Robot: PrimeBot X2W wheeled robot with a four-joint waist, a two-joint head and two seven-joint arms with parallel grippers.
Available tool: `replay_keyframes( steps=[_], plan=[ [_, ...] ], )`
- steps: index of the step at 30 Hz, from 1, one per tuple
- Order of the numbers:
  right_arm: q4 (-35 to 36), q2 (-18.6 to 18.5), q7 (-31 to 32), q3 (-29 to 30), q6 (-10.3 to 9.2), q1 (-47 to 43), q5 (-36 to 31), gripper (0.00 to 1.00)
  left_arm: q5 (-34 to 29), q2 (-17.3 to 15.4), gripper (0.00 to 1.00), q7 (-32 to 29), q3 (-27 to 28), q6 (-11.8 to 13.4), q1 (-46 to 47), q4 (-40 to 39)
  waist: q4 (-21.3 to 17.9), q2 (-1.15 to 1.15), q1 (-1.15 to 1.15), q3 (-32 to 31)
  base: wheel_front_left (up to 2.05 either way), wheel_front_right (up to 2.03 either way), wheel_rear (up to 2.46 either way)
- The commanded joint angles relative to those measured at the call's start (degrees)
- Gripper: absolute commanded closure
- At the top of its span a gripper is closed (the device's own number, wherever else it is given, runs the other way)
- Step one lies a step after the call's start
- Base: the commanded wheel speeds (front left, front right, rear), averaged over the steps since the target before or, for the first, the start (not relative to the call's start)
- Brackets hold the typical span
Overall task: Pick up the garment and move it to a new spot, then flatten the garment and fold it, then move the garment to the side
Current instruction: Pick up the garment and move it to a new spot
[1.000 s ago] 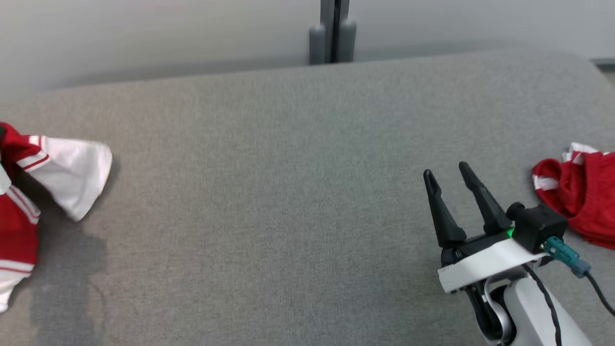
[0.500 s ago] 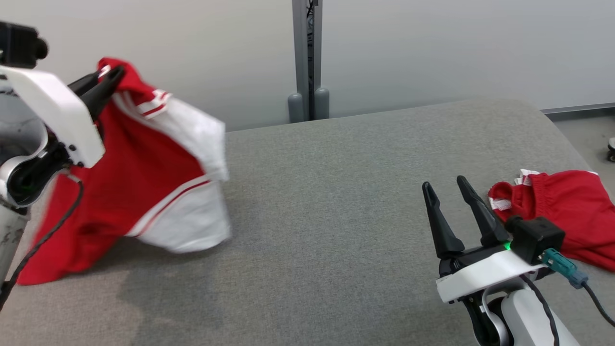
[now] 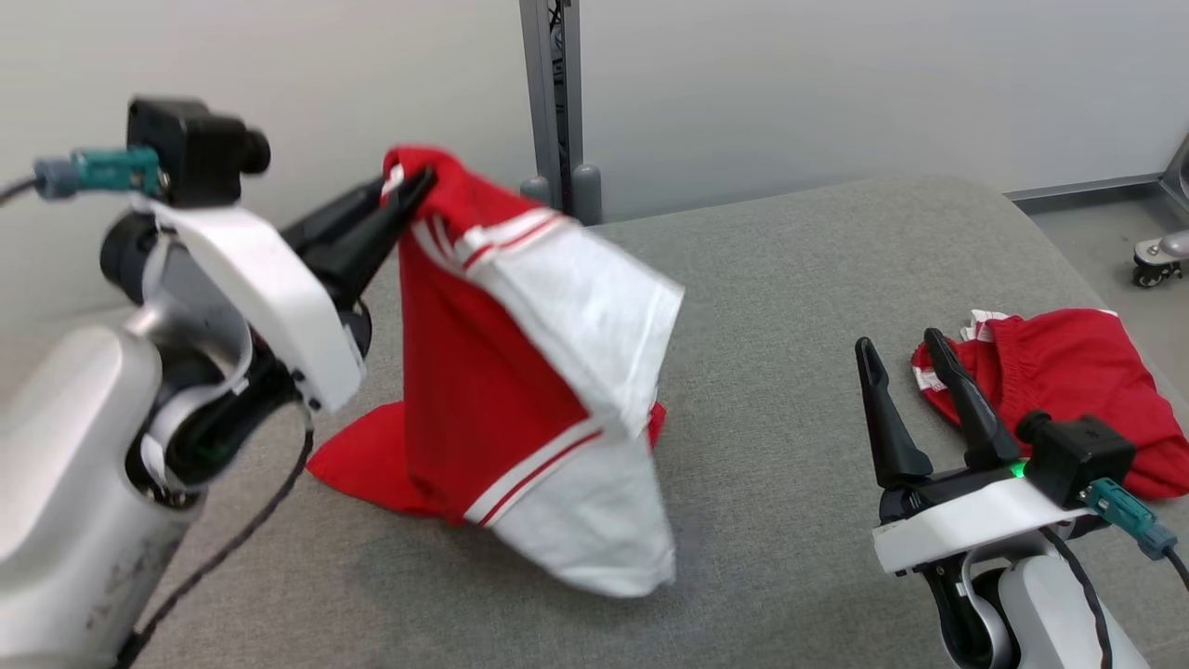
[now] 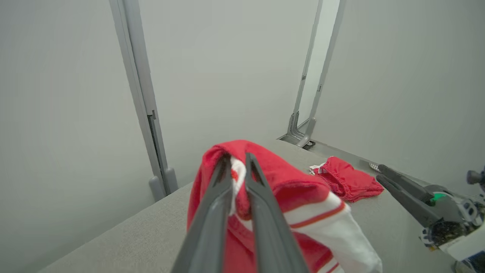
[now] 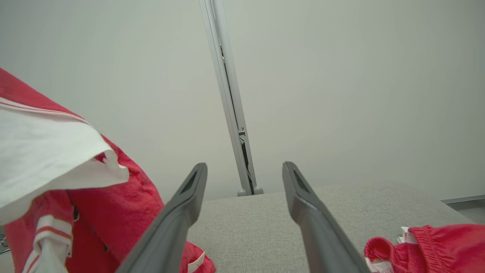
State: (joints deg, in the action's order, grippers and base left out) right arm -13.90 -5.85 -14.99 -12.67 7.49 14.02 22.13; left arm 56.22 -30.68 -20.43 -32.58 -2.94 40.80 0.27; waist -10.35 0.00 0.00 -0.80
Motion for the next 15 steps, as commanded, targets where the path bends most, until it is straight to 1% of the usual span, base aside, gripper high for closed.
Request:
replay_keyframes(
  steps=[1, 4, 9, 11, 15],
  plan=[
    [0.1, -0.4, -0.3, 0.1, 0.02, -0.5, -0.3, 0.0, 0.9, -0.4, 1.0, 1.4, 0.0, 0.7, -3.9, 1.2, -0.1, 0.0, 0.0, 0.4, 0.0, 0.0, 0.0],
    [0.0, -0.4, -0.3, 0.0, 0.02, -0.4, -0.3, 0.0, 0.4, -0.9, 1.0, 2.9, -0.3, 1.0, -6.9, 3.0, -0.2, 0.0, 0.0, 0.6, 0.0, 0.0, 0.0],
    [-0.5, -0.4, -0.3, -0.3, 0.02, -0.1, -0.2, 0.0, -1.5, -1.1, 1.0, 9.0, -0.4, 1.8, -13.7, 12.2, -0.1, 0.0, 0.0, 0.9, 0.0, 0.0, 0.0],
    [-0.7, -0.6, -0.3, -0.5, 0.02, 0.0, -0.1, 0.0, -1.3, 0.2, 1.0, 11.2, -0.7, 1.6, -15.9, 16.9, 0.1, 0.0, 0.0, 0.9, 0.0, 0.0, 0.0],
    [-1.1, -0.8, -0.3, -1.2, 0.02, 0.3, 0.0, 0.0, -2.6, 1.9, 1.0, 15.7, -1.6, 0.4, -17.7, 26.5, 0.6, 0.0, 0.0, 0.7, 0.0, 0.0, 0.0]
  ],
)
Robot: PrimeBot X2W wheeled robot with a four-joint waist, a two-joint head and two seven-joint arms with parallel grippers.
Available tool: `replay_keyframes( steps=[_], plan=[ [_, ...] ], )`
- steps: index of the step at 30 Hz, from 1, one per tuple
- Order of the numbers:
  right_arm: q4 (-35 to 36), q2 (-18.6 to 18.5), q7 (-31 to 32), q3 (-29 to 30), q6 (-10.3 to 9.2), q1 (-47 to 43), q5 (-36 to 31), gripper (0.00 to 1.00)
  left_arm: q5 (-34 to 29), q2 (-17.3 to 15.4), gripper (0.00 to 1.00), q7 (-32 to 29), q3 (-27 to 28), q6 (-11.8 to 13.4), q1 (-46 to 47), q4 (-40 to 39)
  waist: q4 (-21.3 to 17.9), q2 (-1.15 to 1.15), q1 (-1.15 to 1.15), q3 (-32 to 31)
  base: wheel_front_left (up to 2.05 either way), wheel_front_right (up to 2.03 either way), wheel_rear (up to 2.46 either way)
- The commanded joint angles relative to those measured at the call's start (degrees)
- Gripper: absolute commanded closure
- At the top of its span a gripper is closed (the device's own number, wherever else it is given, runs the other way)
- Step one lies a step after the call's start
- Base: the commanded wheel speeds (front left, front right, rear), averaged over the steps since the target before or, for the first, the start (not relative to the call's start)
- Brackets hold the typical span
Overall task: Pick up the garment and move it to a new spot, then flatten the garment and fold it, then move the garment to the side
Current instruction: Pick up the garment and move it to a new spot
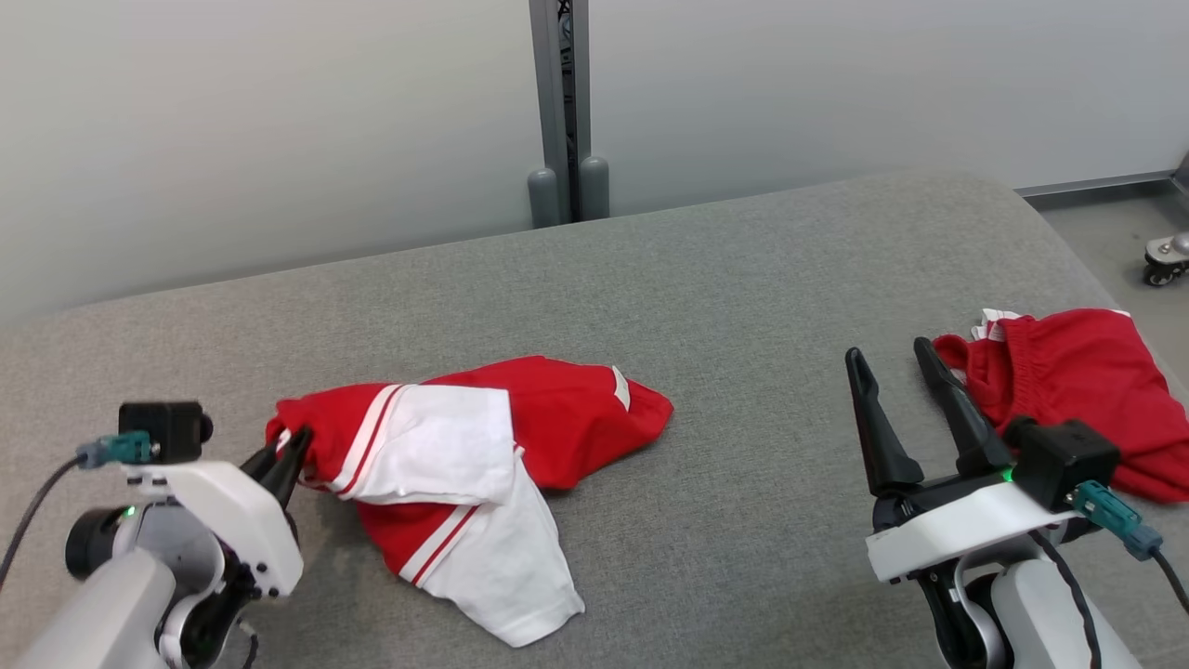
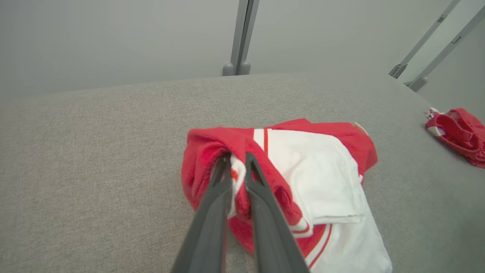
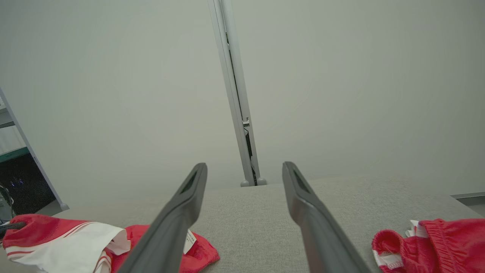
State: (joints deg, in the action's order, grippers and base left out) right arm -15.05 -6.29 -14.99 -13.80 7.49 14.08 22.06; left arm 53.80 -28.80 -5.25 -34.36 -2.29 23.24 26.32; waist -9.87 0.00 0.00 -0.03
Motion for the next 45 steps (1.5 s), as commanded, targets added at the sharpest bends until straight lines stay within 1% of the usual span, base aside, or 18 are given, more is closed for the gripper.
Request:
replay_keyframes(
  steps=[1, 3, 4, 5, 6, 9, 13, 16, 21, 26, 30, 32, 33, 35, 37, 40, 44, 45],
  plan=[
    [-0.1, -0.3, -0.3, -0.3, 0.02, 0.3, 0.1, 0.0, -0.4, 0.6, 1.0, 1.4, -0.2, -0.7, -0.7, 2.8, 0.3, 0.0, 0.0, -0.1, 0.0, 0.0, 0.0],
    [-0.3, -0.4, -0.3, -0.6, 0.02, 0.4, 0.2, 0.0, -1.0, 1.6, 1.0, 3.5, -0.7, -1.3, -0.8, 6.9, 0.5, 0.0, 0.0, -0.1, 0.0, 0.0, 0.0],
    [-0.4, -0.5, -0.3, -0.8, 0.02, 0.4, 0.3, 0.0, -1.2, 2.1, 0.84, 4.4, -0.8, -1.7, -0.7, 8.7, 0.6, 0.0, 0.0, -0.1, 0.0, 0.0, 0.0],
    [-0.5, -0.6, -0.3, -0.8, 0.02, 0.4, 0.3, 0.0, -1.2, 2.8, 0.16, 5.3, -0.9, -2.1, -0.7, 10.0, 0.7, 0.0, 0.0, -0.1, 0.0, 0.0, 0.0],
    [-0.5, -0.7, -0.3, -0.8, 0.02, 0.3, 0.3, 0.0, -1.0, 3.5, 0.0, 6.3, -1.0, -2.5, -0.6, 11.2, 0.9, 0.0, 0.0, -0.2, 0.0, 0.0, 0.0],
    [-0.6, -0.9, -0.3, -0.9, 0.02, -0.3, 0.4, 0.0, -1.9, 4.2, 0.0, 9.6, -1.5, -3.5, 0.4, 12.7, 1.4, 0.0, 0.0, -0.3, 0.0, 0.0, 0.0],
    [-0.5, -1.1, -0.3, -0.8, 0.02, -0.7, 0.2, 0.0, -3.5, 4.1, 0.0, 13.7, -2.0, -4.1, 1.4, 11.5, 2.0, 0.0, 0.0, -0.7, 0.0, 0.0, 0.0],
    [-0.2, -1.2, -0.3, -0.8, 0.02, -1.1, 0.0, 0.0, -4.4, 2.8, 0.0, 16.1, -1.1, -2.9, 1.8, 8.8, 2.5, 0.0, 0.0, -1.1, 0.0, 0.0, 0.0],
    [1.0, -1.4, -0.3, -0.4, 0.02, -1.9, -0.4, 0.0, -5.4, 0.7, 0.0, 19.0, 2.2, 2.2, -0.9, 0.9, 3.3, 0.0, 0.0, -1.2, 0.0, 0.0, 0.0],
    [2.4, -1.0, -0.3, 0.9, 0.02, -3.2, -0.2, 0.0, -6.7, -0.9, 0.0, 20.1, 6.4, 9.1, -6.5, -9.3, 4.0, 0.0, 0.0, -1.1, 0.0, 0.0, 0.0],
    [3.3, -0.5, -0.3, 2.6, 0.02, -4.2, -0.5, 0.0, -8.9, 0.6, 0.0, 20.5, 11.6, 14.7, -13.0, -17.3, 4.4, 0.0, 0.0, -1.0, 0.0, 0.0, 0.0],
    [3.9, -0.3, -0.3, 3.2, 0.02, -4.8, -0.8, 0.0, -10.7, 2.3, 0.0, 20.4, 14.8, 16.6, -16.8, -20.7, 4.5, 0.0, 0.0, -0.9, 0.0, 0.0, 0.0],
    [3.9, -0.3, -0.3, 3.2, 0.02, -4.8, -0.8, 0.0, -10.7, 2.3, 0.0, 20.4, 14.8, 16.6, -16.8, -20.7, 4.5, 0.0, 0.0, -0.9, 0.0, 0.0, 0.0],
    [4.3, -0.1, -0.3, 3.8, 0.02, -5.3, -1.0, 0.0, -13.0, 4.5, 0.0, 20.5, 17.8, 17.6, -20.4, -23.5, 4.6, 0.0, 0.0, -0.8, 0.0, 0.0, 0.0],
    [4.6, 0.2, -0.3, 4.2, 0.02, -6.0, -1.2, 0.0, -15.2, 7.5, 0.0, 20.5, 21.0, 17.5, -23.3, -26.2, 4.7, 0.0, 0.0, -0.8, 0.0, 0.0, 0.0],
    [4.3, 0.4, -0.3, 4.2, 0.02, -6.9, -1.7, 0.0, -18.7, 11.5, 0.0, 20.4, 22.5, 15.5, -27.9, -27.4, 4.8, 0.0, 0.0, -0.6, 0.0, 0.0, 0.0],
    [4.1, 0.7, -0.3, 4.2, 0.02, -7.7, -2.0, 0.0, -22.0, 15.2, 0.0, 20.4, 23.6, 13.2, -30.0, -26.8, 5.1, 0.0, 0.0, -0.7, 0.0, 0.0, 0.0],
    [4.1, 0.8, -0.3, 4.3, 0.02, -7.7, -2.1, 0.0, -22.6, 16.0, 0.0, 20.4, 23.9, 12.2, -30.2, -26.8, 5.1, 0.0, 0.0, -0.8, 0.0, 0.0, 0.0]
  ],
)
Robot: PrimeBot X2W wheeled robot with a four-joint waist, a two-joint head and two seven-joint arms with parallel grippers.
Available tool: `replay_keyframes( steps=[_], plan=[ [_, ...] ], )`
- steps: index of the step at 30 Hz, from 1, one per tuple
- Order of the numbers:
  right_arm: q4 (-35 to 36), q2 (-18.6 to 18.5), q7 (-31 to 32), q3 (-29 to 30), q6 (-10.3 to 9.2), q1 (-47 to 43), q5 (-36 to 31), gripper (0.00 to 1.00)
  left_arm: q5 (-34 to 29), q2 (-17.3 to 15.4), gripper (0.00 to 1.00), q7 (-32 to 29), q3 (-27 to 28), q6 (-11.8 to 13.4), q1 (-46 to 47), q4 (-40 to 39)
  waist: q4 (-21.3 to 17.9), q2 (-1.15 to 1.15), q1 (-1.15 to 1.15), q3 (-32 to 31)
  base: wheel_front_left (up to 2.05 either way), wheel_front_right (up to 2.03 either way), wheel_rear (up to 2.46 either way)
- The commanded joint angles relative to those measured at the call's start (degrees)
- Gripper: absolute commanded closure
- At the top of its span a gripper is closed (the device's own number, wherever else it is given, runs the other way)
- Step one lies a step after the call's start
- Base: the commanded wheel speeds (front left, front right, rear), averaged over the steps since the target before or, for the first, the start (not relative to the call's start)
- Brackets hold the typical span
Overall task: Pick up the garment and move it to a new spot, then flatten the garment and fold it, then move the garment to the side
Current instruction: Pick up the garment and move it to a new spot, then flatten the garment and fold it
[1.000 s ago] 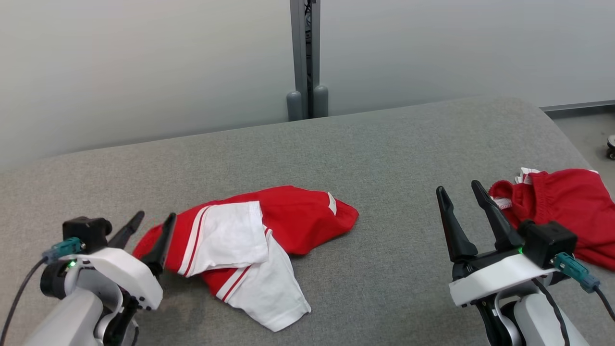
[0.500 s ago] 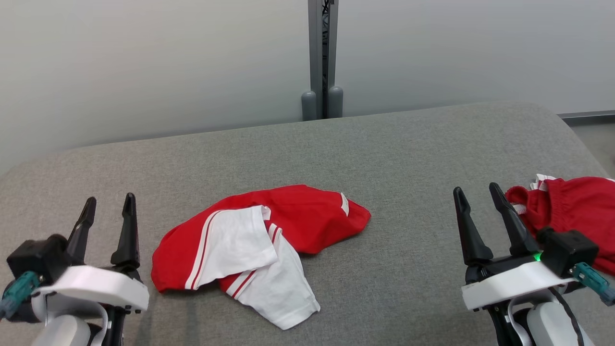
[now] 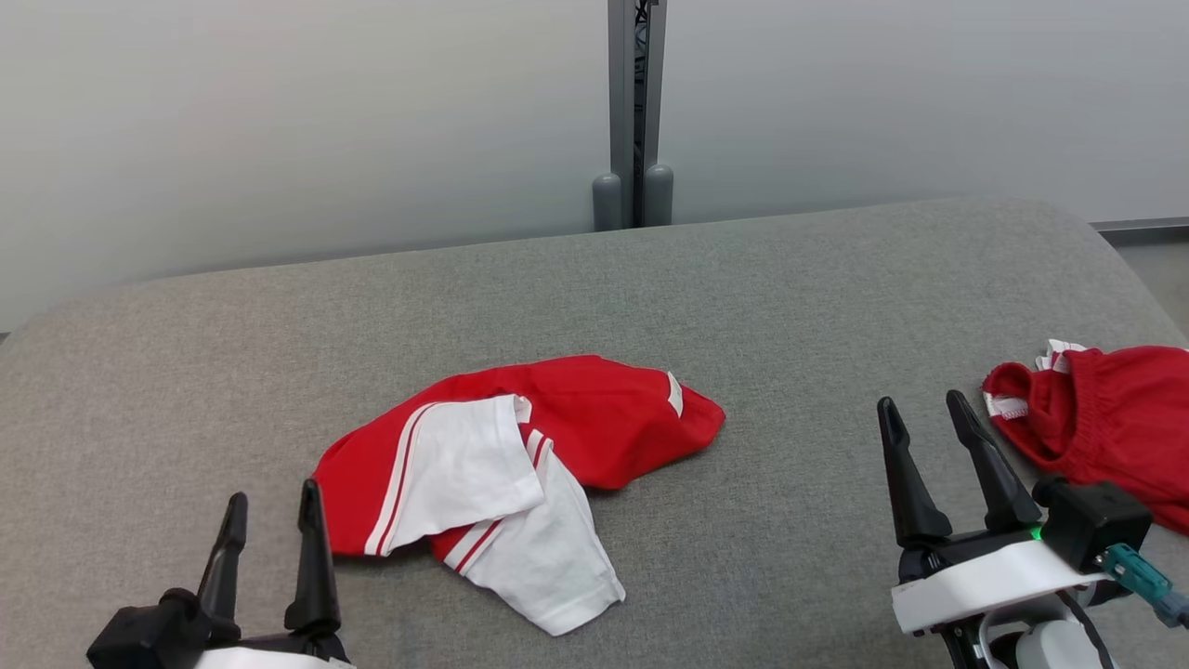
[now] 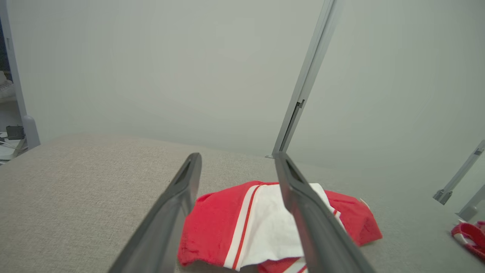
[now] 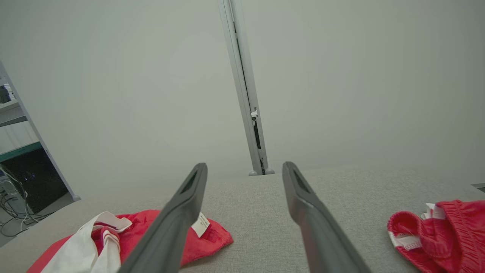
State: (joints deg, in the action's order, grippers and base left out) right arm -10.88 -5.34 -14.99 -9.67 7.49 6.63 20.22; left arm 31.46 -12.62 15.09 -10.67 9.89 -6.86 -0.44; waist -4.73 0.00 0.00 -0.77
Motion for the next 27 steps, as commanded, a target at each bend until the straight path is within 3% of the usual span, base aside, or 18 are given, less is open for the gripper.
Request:
replay_keyframes(
  steps=[1, 8, 27],
  plan=[
    [-0.1, 0.0, -0.3, 0.1, 0.02, -0.3, -0.3, 0.0, -0.9, 0.2, 0.0, 0.1, 0.4, -0.8, -0.2, 0.2, 0.1, 0.0, 0.0, 0.0, 0.0, 0.0, 0.0],
    [-0.1, -0.3, -0.3, -0.4, 0.02, 0.2, -0.2, 0.0, -5.4, 1.1, 0.0, 0.1, 1.2, -4.2, 0.5, 2.2, 0.1, 0.0, 0.0, -0.3, 0.0, 0.0, 0.0],
    [-0.3, -0.5, -0.3, -0.5, 0.02, 0.2, -0.4, 0.0, -9.0, 4.1, 0.0, 0.1, 3.9, -7.5, 0.5, 4.2, 0.2, 0.0, 0.0, -0.5, 0.0, 0.0, 0.0]
  ],
)
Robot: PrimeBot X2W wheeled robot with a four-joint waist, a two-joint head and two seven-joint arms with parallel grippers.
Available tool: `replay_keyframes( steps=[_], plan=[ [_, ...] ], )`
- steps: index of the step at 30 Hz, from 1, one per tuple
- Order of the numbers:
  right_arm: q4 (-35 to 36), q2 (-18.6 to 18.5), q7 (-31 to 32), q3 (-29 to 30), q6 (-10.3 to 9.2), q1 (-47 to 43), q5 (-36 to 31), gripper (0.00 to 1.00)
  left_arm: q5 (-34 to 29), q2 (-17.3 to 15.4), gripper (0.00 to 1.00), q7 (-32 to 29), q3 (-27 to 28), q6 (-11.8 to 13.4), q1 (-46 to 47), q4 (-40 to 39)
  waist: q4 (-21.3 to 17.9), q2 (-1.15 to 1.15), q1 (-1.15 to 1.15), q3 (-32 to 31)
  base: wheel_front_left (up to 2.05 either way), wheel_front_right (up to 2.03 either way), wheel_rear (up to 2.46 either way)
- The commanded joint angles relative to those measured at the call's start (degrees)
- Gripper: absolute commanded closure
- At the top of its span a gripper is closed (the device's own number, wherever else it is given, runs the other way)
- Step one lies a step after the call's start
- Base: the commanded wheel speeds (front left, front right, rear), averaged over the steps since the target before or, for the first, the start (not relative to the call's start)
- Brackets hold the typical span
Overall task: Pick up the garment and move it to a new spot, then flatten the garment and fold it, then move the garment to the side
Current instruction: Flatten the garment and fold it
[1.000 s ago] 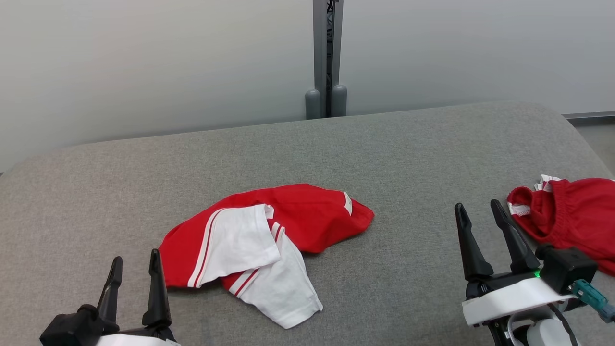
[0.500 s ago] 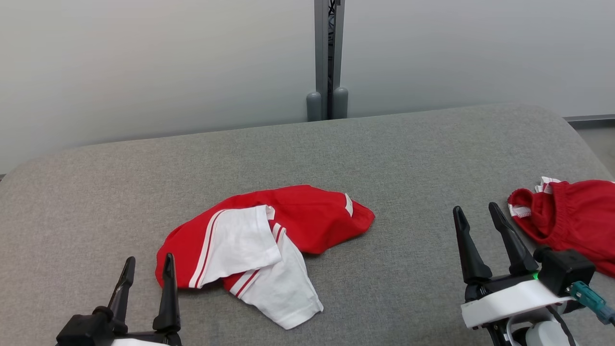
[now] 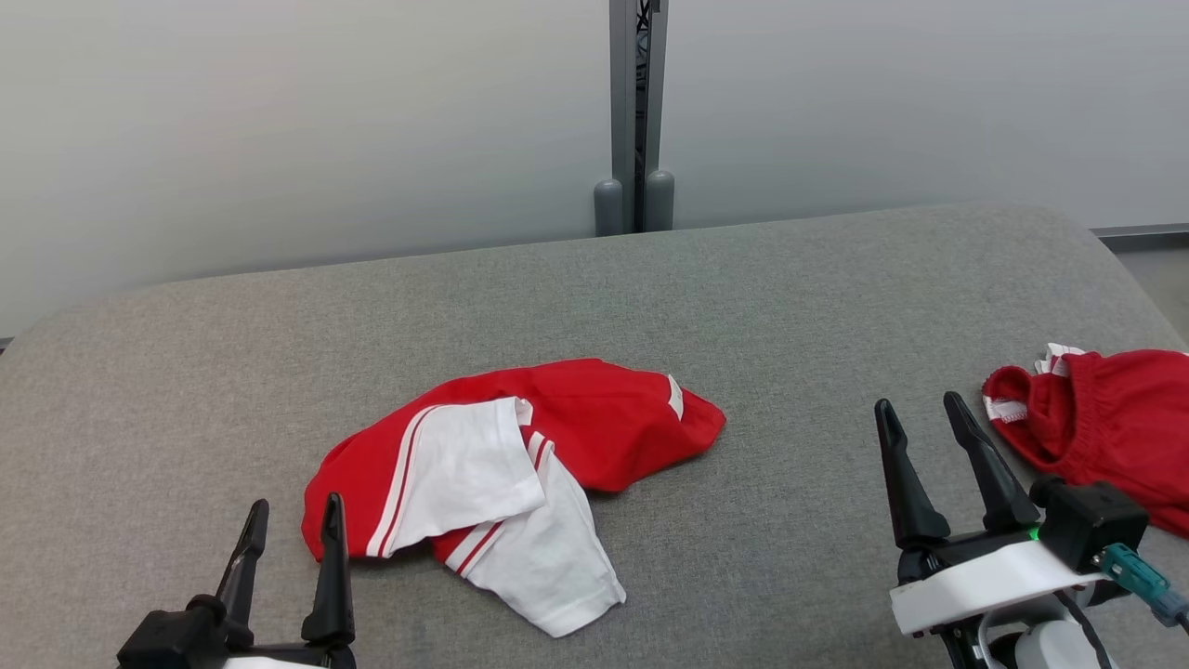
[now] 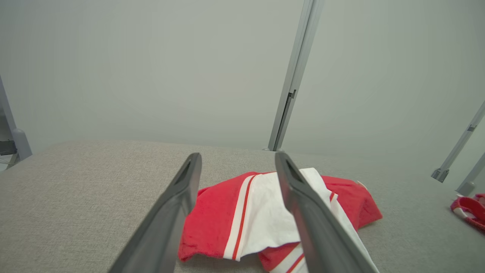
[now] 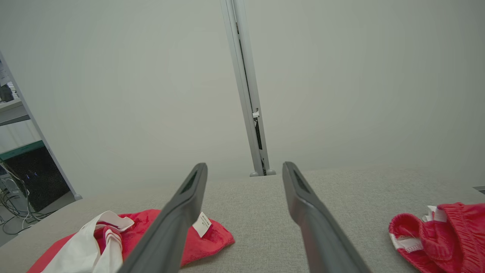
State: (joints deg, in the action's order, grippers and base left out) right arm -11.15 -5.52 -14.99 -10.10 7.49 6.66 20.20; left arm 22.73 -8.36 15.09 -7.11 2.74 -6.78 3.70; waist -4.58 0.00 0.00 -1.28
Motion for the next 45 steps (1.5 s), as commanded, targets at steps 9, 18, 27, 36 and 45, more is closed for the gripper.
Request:
replay_keyframes(
  steps=[9, 18, 27, 36, 45],
  plan=[
    [-0.2, -0.5, -0.3, -0.4, 0.02, 0.4, -0.2, 0.0, -1.1, 0.7, 0.0, 0.1, 0.8, -1.0, 0.6, 0.4, 0.0, 0.0, 0.0, 0.0, 0.0, 0.0, 0.0],
    [-0.3, -0.2, -0.3, -0.4, 0.02, 0.6, -0.2, 0.0, -1.6, 0.6, 0.0, -1.7, -0.5, -1.5, 1.6, 1.6, -0.1, 0.0, 0.0, 0.0, 0.0, 0.0, 0.0],
    [-0.5, 0.0, -0.3, -1.1, 0.02, 1.4, 0.0, 0.0, 1.6, 1.3, 0.0, -11.5, -4.4, -3.7, 3.6, 2.5, -1.5, 0.0, 0.0, 0.6, 0.0, 0.0, 0.0],
    [-0.5, 0.5, -0.3, -1.7, 0.02, 2.5, 0.3, 0.0, 7.1, 2.2, 0.0, -17.0, -5.4, -6.4, 5.2, 7.3, -4.5, 0.0, 0.0, 1.7, 0.0, 0.0, 0.0],
    [-0.8, 0.7, -0.3, -2.4, 0.02, 3.4, 0.4, 0.0, 11.3, 2.5, 0.0, -17.0, -5.6, -8.5, 8.0, 15.7, -7.4, 0.0, 0.0, 3.2, 0.0, 0.0, 0.0]
  ],
)
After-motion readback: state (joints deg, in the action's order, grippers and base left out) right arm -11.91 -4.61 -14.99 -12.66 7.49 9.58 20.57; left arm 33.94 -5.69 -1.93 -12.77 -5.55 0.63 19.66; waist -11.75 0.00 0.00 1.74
